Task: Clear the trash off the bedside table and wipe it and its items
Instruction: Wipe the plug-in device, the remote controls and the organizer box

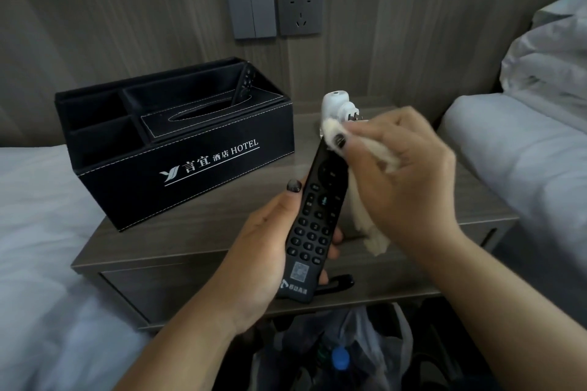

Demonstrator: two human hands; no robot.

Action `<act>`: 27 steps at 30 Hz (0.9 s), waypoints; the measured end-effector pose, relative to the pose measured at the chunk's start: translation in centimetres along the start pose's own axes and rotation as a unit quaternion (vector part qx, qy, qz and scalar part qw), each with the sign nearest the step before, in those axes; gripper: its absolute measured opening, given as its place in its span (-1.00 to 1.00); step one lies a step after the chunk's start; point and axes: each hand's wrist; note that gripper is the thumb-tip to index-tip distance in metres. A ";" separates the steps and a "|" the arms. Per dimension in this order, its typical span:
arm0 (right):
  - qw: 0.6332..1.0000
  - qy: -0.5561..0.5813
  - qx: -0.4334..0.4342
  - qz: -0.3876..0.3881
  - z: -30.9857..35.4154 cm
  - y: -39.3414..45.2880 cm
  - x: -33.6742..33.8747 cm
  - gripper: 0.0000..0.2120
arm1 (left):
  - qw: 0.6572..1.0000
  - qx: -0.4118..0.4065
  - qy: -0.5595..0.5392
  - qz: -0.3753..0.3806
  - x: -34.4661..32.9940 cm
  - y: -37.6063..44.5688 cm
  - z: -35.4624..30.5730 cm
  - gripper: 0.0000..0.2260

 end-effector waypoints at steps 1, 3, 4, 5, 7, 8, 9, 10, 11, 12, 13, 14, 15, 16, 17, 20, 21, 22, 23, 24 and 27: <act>1.000 -0.004 -0.013 -0.013 -0.1 0.3 0.2 -0.89 | 1.000 0.000 0.000 0.003 -0.1 0.1 0.1 -0.60; 0.999 -0.002 -0.020 -0.028 0.0 0.1 0.0 -0.88 | 1.000 -0.006 -0.001 0.003 -0.3 0.2 0.2 -0.60; 1.000 0.004 -0.012 -0.024 0.1 -0.3 -0.2 -0.88 | 1.000 -0.011 0.000 -0.002 -0.4 0.3 0.2 -0.61; 1.000 0.013 0.000 -0.010 0.2 -0.9 -0.5 -0.87 | 1.000 -0.016 0.003 -0.011 -0.4 0.4 0.2 -0.62; 0.998 0.043 0.024 0.048 0.4 -2.4 -1.2 -0.85 | 0.999 -0.025 0.007 -0.033 -0.2 0.5 0.2 -0.65; 0.995 0.057 0.033 0.077 0.4 -3.2 -1.4 -0.85 | 0.999 -0.030 0.010 -0.043 0.0 0.5 0.3 -0.66; 0.992 0.068 0.040 0.098 0.4 -3.7 -1.5 -0.85 | 0.998 -0.033 0.018 -0.046 0.2 0.5 0.4 -0.65; 0.990 0.073 0.046 0.112 0.5 -3.9 -1.6 -0.85 | 0.998 -0.033 0.024 -0.046 0.3 0.4 0.5 -0.62; 0.990 0.069 0.049 0.116 0.5 -3.8 -1.5 -0.86 | 0.998 -0.030 0.025 -0.046 0.4 0.4 0.5 -0.60; 0.991 0.059 0.050 0.109 0.4 -3.3 -1.3 -0.87 | 0.998 -0.025 0.021 -0.045 0.3 0.4 0.5 -0.59; 0.994 0.044 0.049 0.089 0.4 -2.6 -1.0 -0.89 | 0.999 -0.019 0.015 -0.041 0.2 0.4 0.5 -0.61; 0.997 0.028 0.048 0.060 0.3 -1.9 -0.7 -0.90 | 0.999 -0.016 0.011 -0.035 0.0 0.5 0.4 -0.63; 0.998 0.017 0.048 0.033 0.3 -1.2 -0.5 -0.91 | 0.999 -0.016 0.008 -0.030 -0.1 0.6 0.2 -0.63; 0.999 0.012 0.047 0.016 0.2 -0.8 -0.4 -0.91 | 0.999 -0.018 0.005 -0.028 -0.2 0.7 0.1 -0.63; 0.999 0.013 0.046 0.013 0.3 -0.9 -0.4 -0.90 | 0.999 -0.021 0.001 -0.032 -0.3 0.8 0.0 -0.65; 0.996 0.033 0.045 0.077 0.4 -2.8 -1.0 -0.88 | 0.996 -0.037 -0.005 -0.084 -0.4 0.9 -0.1 -0.68; 0.992 0.043 0.044 0.106 0.4 -3.3 -1.0 -0.88 | 0.994 -0.038 -0.005 -0.106 -0.4 0.9 0.0 -0.65; 0.989 0.053 0.042 0.134 0.5 -3.3 -1.0 -0.88 | 0.991 -0.037 -0.011 -0.125 -0.5 0.9 0.1 -0.64; 0.986 0.057 0.035 0.154 0.6 -2.9 -0.8 -0.90 | 0.990 -0.035 -0.021 -0.138 -0.5 0.9 0.1 -0.64; 0.985 0.059 0.018 0.160 0.6 -2.1 -0.7 -0.92 | 0.988 -0.031 -0.031 -0.145 -0.7 0.9 0.0 -0.63; 0.989 0.057 -0.035 0.131 0.9 -0.1 -0.6 -0.95 | 0.983 -0.024 -0.073 -0.164 -1.4 1.3 -0.4 -0.61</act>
Point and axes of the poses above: each hand's wrist, its own y-axis towards the middle knuckle, its own x-axis out of the back of the hand, z = x × y, and after that the axes turned 14 degrees about -x, right-handed
